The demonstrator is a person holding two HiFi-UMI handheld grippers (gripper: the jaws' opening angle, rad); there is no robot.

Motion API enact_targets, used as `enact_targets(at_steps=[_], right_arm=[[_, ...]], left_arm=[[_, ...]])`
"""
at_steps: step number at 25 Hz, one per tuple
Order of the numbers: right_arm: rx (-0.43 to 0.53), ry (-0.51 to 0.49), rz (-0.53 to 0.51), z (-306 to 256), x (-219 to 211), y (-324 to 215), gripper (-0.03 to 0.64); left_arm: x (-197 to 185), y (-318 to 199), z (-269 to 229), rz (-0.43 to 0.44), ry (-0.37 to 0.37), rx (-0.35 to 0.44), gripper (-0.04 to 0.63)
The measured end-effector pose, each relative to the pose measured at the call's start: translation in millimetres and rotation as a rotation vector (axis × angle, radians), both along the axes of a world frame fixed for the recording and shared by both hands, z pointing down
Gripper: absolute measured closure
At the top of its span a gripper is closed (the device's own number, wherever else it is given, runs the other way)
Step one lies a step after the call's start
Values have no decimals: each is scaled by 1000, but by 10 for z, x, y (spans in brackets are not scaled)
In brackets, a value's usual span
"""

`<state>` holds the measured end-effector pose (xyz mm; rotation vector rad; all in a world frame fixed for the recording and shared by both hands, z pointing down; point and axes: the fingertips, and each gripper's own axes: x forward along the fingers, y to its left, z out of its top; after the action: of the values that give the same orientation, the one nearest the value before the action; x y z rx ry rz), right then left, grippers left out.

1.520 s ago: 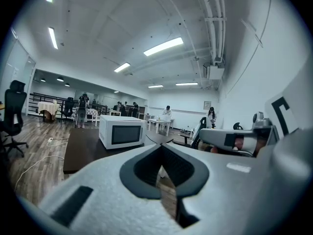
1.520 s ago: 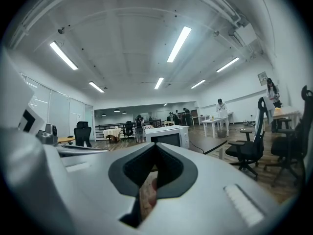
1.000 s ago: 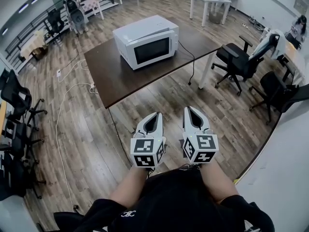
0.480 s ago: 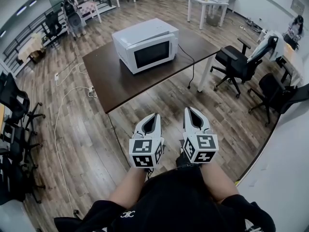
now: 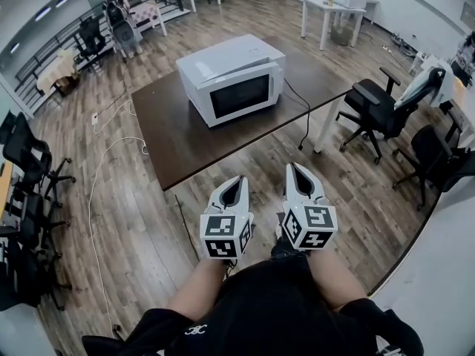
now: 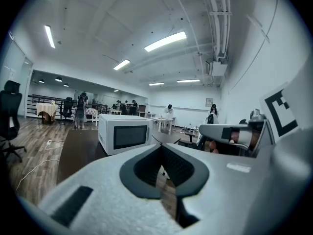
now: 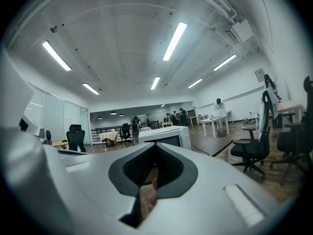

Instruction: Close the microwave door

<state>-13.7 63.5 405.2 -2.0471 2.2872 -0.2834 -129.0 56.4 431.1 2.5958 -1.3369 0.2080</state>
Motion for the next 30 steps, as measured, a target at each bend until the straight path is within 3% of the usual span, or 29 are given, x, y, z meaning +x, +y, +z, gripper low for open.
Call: enact_targets(at_steps=[11,20,30], right_arm=[[-29,-9,-45,111,357,-1064,607],[-61,-22,-74,101,884,-2011,607],[-66,16,-149,113,1342,-3085,607]], left_arm=[[393,-964,108,-28,-19,-38,586],[936,-1850,33,-37,-32,-54,586],[1422,-2821,19,-105,-60,-57,586]])
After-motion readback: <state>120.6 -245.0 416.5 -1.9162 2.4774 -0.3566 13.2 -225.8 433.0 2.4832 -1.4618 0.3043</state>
